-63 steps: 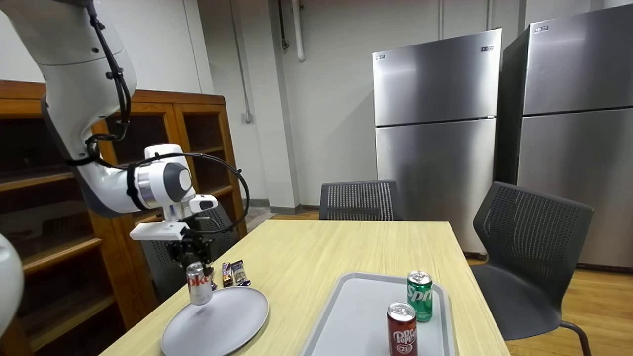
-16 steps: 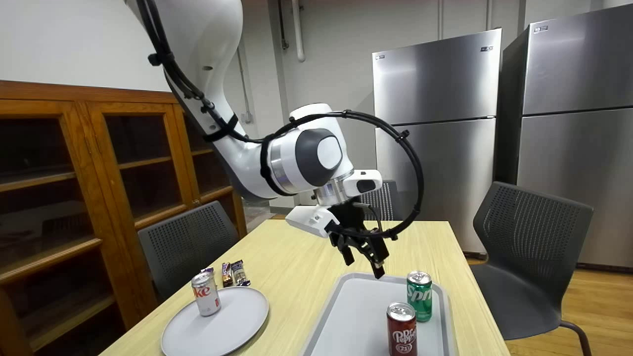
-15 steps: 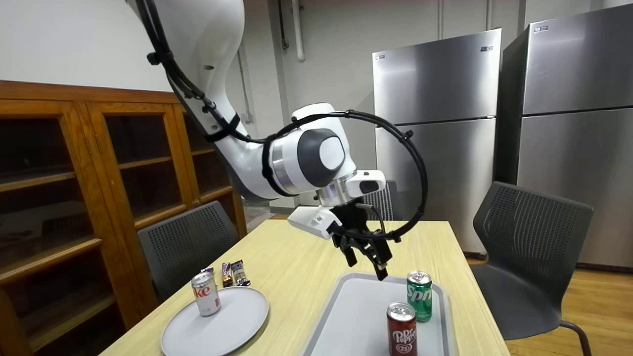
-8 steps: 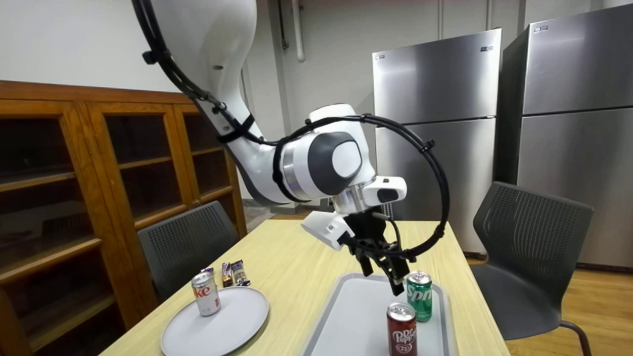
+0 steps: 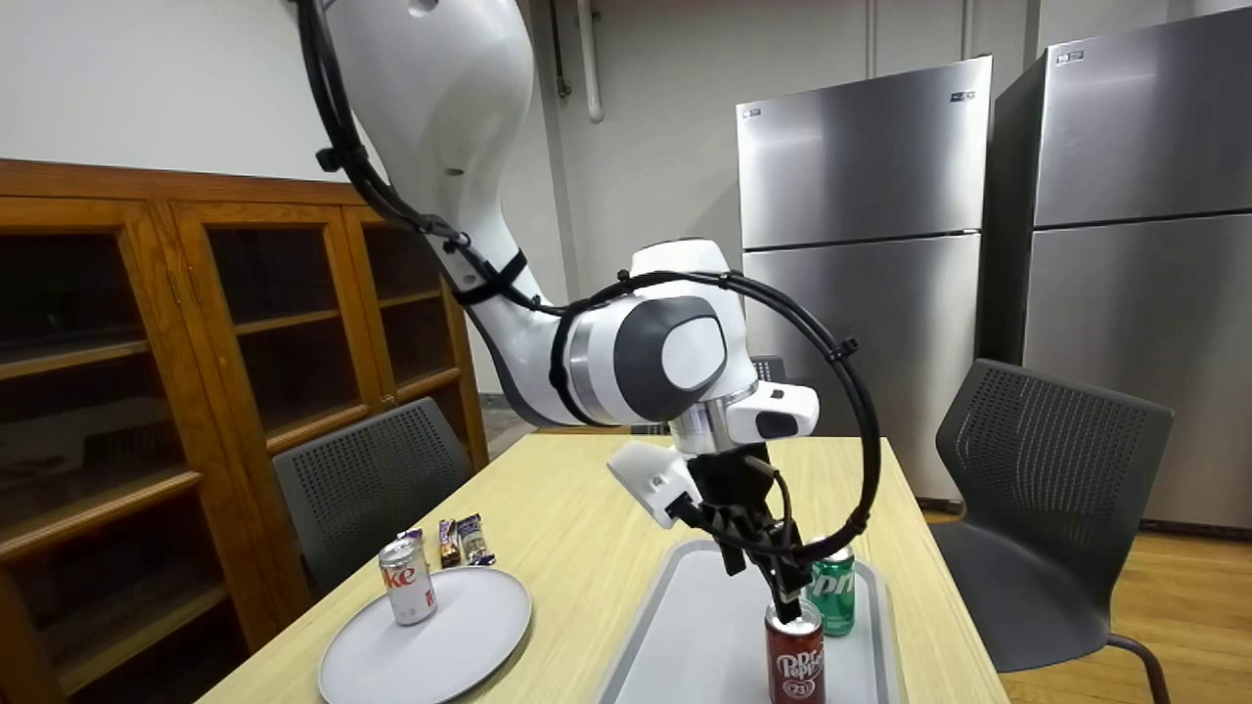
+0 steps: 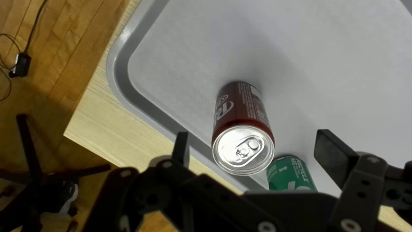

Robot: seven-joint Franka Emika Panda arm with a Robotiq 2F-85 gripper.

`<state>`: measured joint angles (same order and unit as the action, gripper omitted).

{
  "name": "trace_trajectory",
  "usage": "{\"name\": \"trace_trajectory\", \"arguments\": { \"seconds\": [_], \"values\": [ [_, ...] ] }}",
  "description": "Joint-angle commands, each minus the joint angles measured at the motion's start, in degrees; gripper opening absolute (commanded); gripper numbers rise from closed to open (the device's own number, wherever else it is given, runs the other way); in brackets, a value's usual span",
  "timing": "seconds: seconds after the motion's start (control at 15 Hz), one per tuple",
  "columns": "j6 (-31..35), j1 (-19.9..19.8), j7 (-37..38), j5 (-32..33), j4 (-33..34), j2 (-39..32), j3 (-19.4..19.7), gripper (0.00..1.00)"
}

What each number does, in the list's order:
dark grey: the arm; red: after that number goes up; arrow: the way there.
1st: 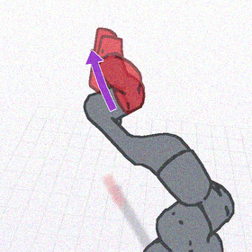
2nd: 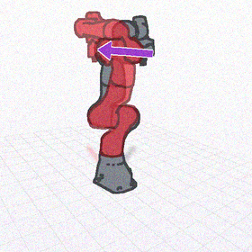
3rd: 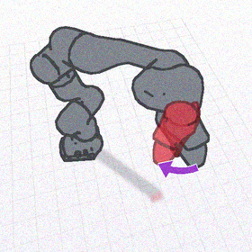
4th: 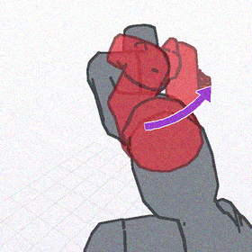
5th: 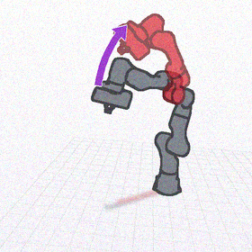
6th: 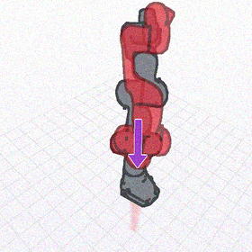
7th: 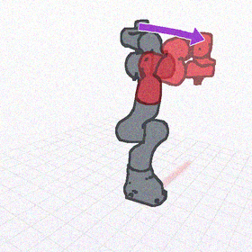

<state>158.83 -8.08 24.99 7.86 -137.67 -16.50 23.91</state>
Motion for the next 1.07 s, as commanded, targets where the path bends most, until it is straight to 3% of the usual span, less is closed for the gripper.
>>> {"name": "trace_trajectory", "arguments": {
  "seconds": [0.0, 1.0],
  "values": [
    [0.2, -0.9, -0.3, -3.0, 3.0, -3.4, -0.7, 1.00],
    [-1.5, -0.6, -0.8, -8.0, 10.8, -12.9, -0.5, 1.00]
  ]
}}
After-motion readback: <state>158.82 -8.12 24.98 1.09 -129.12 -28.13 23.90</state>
